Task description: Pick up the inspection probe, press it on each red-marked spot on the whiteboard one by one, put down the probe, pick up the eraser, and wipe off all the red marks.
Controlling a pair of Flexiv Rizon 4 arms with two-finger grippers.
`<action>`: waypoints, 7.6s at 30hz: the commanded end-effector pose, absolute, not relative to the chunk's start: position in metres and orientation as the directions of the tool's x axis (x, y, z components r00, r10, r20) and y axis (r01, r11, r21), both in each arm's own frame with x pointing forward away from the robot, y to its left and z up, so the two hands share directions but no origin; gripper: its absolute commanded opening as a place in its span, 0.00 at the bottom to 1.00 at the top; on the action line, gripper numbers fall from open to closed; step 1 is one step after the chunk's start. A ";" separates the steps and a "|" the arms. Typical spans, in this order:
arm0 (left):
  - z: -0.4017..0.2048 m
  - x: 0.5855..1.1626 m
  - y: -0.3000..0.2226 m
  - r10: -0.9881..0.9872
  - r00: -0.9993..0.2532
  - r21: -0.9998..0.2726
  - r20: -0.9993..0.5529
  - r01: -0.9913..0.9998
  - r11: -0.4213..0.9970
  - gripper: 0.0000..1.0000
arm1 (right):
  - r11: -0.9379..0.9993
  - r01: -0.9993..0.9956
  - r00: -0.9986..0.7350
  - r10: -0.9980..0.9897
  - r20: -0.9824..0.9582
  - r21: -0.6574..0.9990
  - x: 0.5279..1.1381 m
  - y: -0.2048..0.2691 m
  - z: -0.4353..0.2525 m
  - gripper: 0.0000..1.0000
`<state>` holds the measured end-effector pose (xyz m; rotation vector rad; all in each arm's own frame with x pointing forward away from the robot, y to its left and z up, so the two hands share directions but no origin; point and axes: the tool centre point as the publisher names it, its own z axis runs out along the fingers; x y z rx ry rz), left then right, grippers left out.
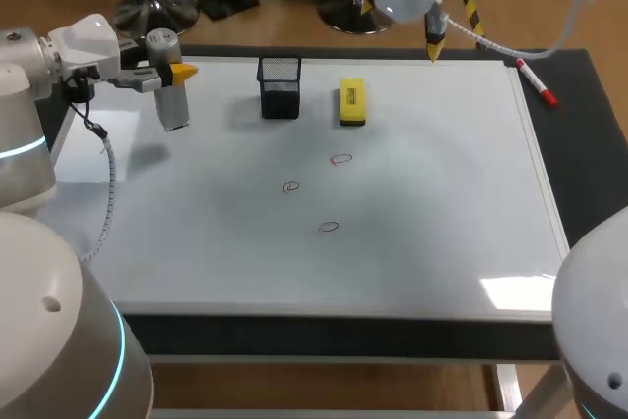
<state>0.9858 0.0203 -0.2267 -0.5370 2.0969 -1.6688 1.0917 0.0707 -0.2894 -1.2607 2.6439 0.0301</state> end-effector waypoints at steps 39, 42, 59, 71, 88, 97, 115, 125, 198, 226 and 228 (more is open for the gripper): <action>-0.226 0.986 0.020 -0.532 -0.843 -0.977 -0.077 -0.044 0.210 0.00 | 0.094 -0.993 -0.098 -0.994 -0.056 0.075 1.065 0.128 -0.393 1.00; -0.226 0.986 0.020 -0.532 -0.843 -0.977 -0.077 -0.044 0.210 0.00 | 0.070 -0.994 -0.074 -0.996 -0.044 0.081 1.062 0.131 -0.401 1.00; -0.226 0.986 0.020 -0.532 -0.843 -0.977 -0.077 -0.044 0.210 0.00 | 0.057 -0.996 -0.059 -0.998 -0.025 0.069 1.065 0.133 -0.418 1.00; -0.226 0.986 0.020 -0.532 -0.843 -0.977 -0.077 -0.044 0.210 0.00 | 0.068 -0.994 -0.070 -0.997 -0.026 0.081 1.066 0.134 -0.425 0.45; -0.226 0.986 0.020 -0.532 -0.843 -0.977 -0.077 -0.044 0.210 0.00 | 0.375 -0.926 -0.375 -0.927 0.005 0.041 1.063 0.102 -0.385 0.00; -0.226 0.986 0.020 -0.532 -0.843 -0.977 -0.077 -0.044 0.210 0.00 | 0.553 -0.833 -0.553 -0.833 0.016 0.001 1.052 0.056 -0.366 0.00; -0.226 0.986 0.020 -0.532 -0.843 -0.977 -0.077 -0.044 0.210 0.00 | 0.754 -0.656 -0.754 -0.657 0.019 0.011 1.002 -0.031 -0.366 0.00; -0.226 0.986 0.020 -0.532 -0.843 -0.977 -0.077 -0.044 0.210 0.00 | 0.805 -0.593 -0.805 -0.593 0.018 0.033 0.978 -0.056 -0.374 0.00; -0.240 0.896 -0.064 -0.459 -0.887 -0.989 -0.051 -0.021 0.149 0.00 | 0.821 -0.570 -0.821 -0.571 0.017 0.040 0.967 -0.064 -0.379 0.00; -0.276 0.901 -0.155 -0.238 -0.971 -0.996 -0.031 0.011 0.085 0.00 | 0.821 -0.570 -0.821 -0.571 0.017 0.040 0.967 -0.064 -0.379 0.00; -0.277 0.901 -0.158 -0.231 -0.973 -0.997 -0.025 0.006 0.080 0.00 | 0.821 -0.570 -0.821 -0.571 0.017 0.040 0.967 -0.064 -0.379 0.00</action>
